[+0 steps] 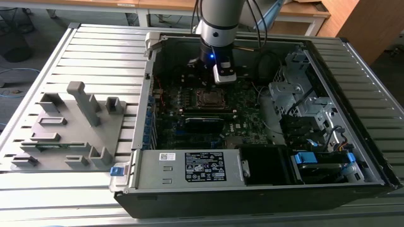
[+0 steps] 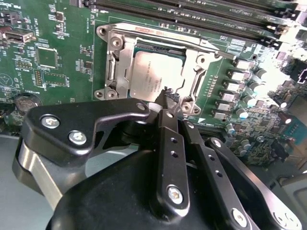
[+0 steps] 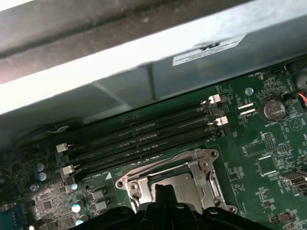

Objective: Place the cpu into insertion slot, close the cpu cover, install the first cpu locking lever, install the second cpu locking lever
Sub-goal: 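Install the first cpu locking lever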

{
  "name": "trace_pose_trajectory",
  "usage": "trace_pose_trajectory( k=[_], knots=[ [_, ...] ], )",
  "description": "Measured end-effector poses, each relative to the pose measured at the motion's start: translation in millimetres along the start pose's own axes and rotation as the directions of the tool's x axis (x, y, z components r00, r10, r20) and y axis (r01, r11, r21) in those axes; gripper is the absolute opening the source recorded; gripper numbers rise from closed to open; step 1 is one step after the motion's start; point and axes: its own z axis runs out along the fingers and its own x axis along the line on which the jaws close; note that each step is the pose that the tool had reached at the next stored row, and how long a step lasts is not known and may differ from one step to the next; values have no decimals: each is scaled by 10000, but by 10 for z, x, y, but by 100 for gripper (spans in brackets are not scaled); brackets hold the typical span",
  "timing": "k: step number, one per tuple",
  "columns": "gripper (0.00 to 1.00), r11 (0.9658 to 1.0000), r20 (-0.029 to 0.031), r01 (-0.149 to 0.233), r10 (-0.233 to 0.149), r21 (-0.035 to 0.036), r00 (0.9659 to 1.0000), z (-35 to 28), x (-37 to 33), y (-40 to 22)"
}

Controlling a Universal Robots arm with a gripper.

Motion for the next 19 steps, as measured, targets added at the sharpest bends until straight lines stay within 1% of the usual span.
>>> trace_pose_trajectory(
  k=[8,15,17,19],
  knots=[
    [11,10000,0,3,-3,1,10000,0,-4,1],
    [11,9999,-8,163,-163,2,9999,4,-61,21],
    [11,9998,-8,204,-204,4,9998,4,-64,22],
    [11,9997,9,248,-248,-1,9997,6,-65,22]
  ],
)
